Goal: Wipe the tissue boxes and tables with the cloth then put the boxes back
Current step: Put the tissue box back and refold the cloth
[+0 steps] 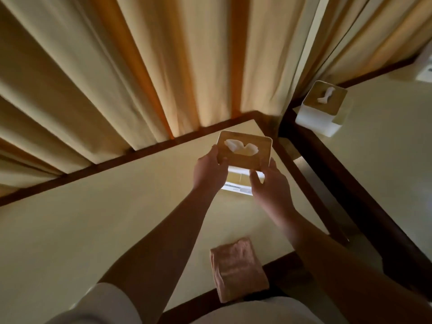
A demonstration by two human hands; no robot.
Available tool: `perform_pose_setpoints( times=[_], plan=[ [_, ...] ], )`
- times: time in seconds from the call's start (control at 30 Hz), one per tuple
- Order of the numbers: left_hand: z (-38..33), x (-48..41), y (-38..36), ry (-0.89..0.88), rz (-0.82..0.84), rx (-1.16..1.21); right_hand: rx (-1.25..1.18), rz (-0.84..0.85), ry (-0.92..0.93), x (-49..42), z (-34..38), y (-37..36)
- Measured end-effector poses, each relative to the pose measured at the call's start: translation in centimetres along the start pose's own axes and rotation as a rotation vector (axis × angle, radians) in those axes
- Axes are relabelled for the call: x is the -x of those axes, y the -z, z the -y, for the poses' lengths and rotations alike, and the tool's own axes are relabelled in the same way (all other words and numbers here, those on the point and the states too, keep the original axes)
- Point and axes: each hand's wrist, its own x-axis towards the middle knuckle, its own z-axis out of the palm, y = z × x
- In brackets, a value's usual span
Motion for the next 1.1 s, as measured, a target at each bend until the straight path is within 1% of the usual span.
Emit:
perform_pose_setpoints(
  times=[0.13,0.23,0.37,0.57,0.73,0.9,0.97,1.1],
  plan=[
    [-1.7,-6.1,-2.2,0.027,0.063,-0.043,0.057,0.033,0.026,-5.5,-1.4,0.0],
    [-2.8,-9.7,-3.4,0.042,0.076,-0.050,0.082,0.037,0.034,-8.6,-2.4,-0.4],
    [-3.9,-13.0,-4.3,0.059,0.059,-0.005,0.048,0.014,0.056,-11.3,-2.8,-0.8],
    [-4.7,-16.5,-5.3,0.055,0.106,0.047,0.013,0.002,0.060,-13.1,-2.5,-1.2],
    [-4.7,-17.7,-5.6,0.065,0.157,0.065,-0.007,0.040,0.027,-13.4,-2.3,-1.2],
    [-3.7,-17.6,-5.9,0.041,0.179,0.046,0.034,0.089,0.030,-13.0,-3.0,-1.1],
    [-3.5,-16.6,-6.0,0.031,0.184,0.063,0.043,0.104,0.026,-12.5,-3.4,-1.3],
    [-2.6,-12.6,-5.7,0.019,0.181,0.036,0.095,0.082,0.091,-9.6,-3.2,-1.7]
  ],
)
